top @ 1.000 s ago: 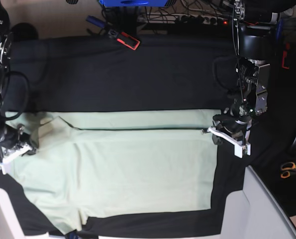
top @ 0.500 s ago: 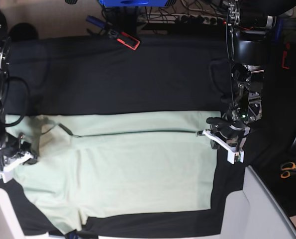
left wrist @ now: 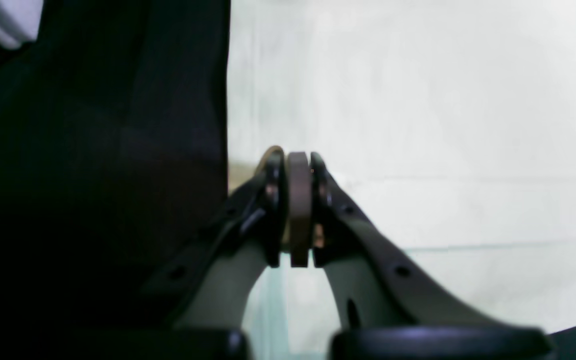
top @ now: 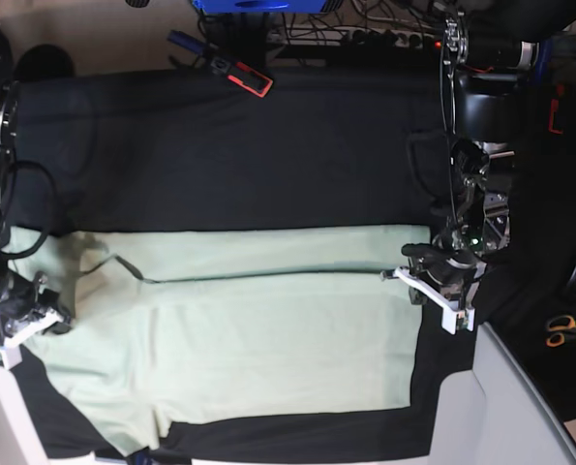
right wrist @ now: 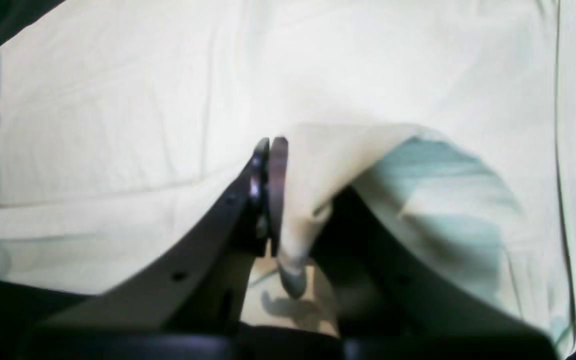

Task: Fold the T-shirt properly
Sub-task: 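Lay the folded edge down and open both grippers, then grasp the folded shirt edge again with both grippers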

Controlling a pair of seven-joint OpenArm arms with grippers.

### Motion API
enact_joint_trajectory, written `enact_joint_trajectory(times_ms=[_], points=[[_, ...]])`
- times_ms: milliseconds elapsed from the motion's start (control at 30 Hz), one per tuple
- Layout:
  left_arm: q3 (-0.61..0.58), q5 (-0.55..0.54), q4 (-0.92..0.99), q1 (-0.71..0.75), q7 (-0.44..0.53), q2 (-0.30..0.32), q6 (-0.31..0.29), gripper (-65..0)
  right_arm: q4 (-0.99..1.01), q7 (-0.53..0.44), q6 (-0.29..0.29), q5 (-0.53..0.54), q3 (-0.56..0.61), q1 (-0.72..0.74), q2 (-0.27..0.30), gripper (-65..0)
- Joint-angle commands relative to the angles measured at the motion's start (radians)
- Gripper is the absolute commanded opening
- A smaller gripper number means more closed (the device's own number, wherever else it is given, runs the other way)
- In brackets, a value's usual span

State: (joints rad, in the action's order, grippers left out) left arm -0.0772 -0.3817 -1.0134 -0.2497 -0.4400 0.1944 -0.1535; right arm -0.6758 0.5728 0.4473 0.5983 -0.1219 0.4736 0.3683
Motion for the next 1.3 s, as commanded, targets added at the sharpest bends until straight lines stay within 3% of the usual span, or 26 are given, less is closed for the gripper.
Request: enact_joint_trajectory(times_ms=[0, 267, 367, 433, 533, 600, 700, 800, 967, 1033, 1100, 1200, 1267], points=[[0.004, -0.006, -0.005, -0.026, 0.020, 0.010, 0.001, -65.0, -0.014, -0.023, 0.008, 0.016, -0.002, 0.027, 0.021, -65.0], [0.004, -0.006, 0.000, -0.027, 0.020, 0.010, 0.001, -65.0, -0.014, -0.024, 0.006, 0.016, -0.006, 0.027, 0.018, -64.3], [0.004, -0.006, -0.003, -0.043, 0.020, 0.010, 0.001, -63.7, -0.014, -0.024, 0.006, 0.018, -0.012, 0.027, 0.016, -54.7], [0.004, -0.007, -0.003, -0.064, 0.017, 0.015, 0.001, -54.3, -0.014, -0.027, 0.006, 0.022, -0.014, 0.027, 0.016, -41.8], [0.006, -0.007, -0.022, -0.072, 0.017, 0.020, 0.001, -32.1, -0.014, -0.072, 0.006, 0.024, -0.054, 0.024, 0.015, -22.2], [0.024, -0.007, -0.061, -0.066, 0.016, 0.030, 0.001, -22.7, -0.015, -0.076, 0.011, 0.024, -0.106, 0.021, 0.015, -15.5], [0.109, -0.007, -0.149, -0.018, 0.010, 0.030, 0.001, -12.3, -0.049, -0.070, 0.012, 0.024, -0.201, -0.016, 0.016, -15.2], [0.173, -0.007, -0.264, 0.085, 0.010, 0.026, 0.001, -10.6, -0.170, 0.013, 0.008, 0.024, -0.321, -0.117, 0.011, -15.7], [0.192, -0.007, -0.350, 0.250, 0.014, 0.026, 0.001, -10.6, -0.417, 0.098, -0.005, 0.024, -0.648, -0.284, -0.136, -15.7], [0.192, -0.007, -0.356, 0.298, 0.013, 0.026, 0.001, -10.7, -0.476, 0.141, -0.061, 0.022, -0.769, -0.310, -0.193, -15.2], [0.192, -0.009, -0.350, 0.333, 0.016, 0.023, 0.001, -10.7, -0.462, 0.169, -0.094, 0.024, -0.839, -0.321, -0.213, -14.9], [0.193, -0.009, -0.348, 0.359, 0.013, -0.016, 0.001, -10.7, -0.344, 0.168, -0.091, 0.024, -0.892, -0.318, -0.217, -14.8], [0.193, -0.009, -0.348, 0.367, 0.014, -0.031, 0.001, -10.7, -0.262, 0.163, -0.058, 0.024, -0.898, -0.301, -0.213, -14.8]])
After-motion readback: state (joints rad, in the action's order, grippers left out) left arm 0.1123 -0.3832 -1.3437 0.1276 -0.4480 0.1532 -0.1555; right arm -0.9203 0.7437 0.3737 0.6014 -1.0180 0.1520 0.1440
